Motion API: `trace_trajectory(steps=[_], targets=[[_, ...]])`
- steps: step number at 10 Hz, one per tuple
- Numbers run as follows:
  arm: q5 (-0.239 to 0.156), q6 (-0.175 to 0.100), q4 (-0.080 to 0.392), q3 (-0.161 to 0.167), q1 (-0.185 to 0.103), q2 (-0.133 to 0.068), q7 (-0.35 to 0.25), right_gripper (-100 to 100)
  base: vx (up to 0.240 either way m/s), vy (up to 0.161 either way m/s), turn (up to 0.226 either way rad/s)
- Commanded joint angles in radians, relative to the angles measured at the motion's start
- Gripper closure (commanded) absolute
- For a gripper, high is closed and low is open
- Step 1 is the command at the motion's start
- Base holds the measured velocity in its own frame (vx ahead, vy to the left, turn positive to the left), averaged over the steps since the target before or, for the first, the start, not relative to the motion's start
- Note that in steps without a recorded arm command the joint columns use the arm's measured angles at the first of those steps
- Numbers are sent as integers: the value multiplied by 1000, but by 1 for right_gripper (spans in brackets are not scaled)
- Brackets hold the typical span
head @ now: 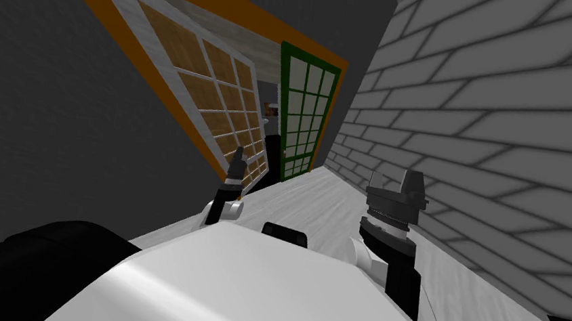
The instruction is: Push the door open
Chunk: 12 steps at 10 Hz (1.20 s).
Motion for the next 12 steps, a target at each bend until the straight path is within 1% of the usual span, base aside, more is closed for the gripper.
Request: trace_trajectory(steps=[1,2,4,5,9,10,12], targets=[[-19,-11,37,8,-10,-13,-25,-100,79,0,206],[-30,-17,58,12,-16,-19,-40,-100,159,-23,244],[-49,-28,94,20,-26,-29,-65,-100,128,-26,114],[-65,-37,124,27,-34,-36,-85,-100,112,-1,204],[-100,-58,193,41,-53,-50,-132,-100,98,-26,133],[-120,-69,230,50,-63,-57,-158,-100,114,-27,274],[-141,-81,272,58,-74,-64,-186,-100,108,-45,154]])
